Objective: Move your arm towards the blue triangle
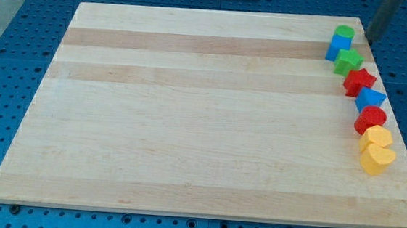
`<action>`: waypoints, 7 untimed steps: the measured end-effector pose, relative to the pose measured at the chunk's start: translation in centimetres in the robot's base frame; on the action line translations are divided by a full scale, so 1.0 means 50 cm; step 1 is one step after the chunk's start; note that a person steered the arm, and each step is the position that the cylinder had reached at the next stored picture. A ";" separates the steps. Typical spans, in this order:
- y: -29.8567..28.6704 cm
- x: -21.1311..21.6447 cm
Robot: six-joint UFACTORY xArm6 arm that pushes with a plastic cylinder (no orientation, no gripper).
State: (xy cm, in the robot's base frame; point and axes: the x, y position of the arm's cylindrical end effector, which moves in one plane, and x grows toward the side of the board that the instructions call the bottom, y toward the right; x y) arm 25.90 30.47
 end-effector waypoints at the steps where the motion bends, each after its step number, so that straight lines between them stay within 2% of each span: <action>1: -0.019 0.044; 3: -0.029 0.119; 7: 0.002 0.170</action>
State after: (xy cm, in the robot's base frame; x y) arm 34.40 30.55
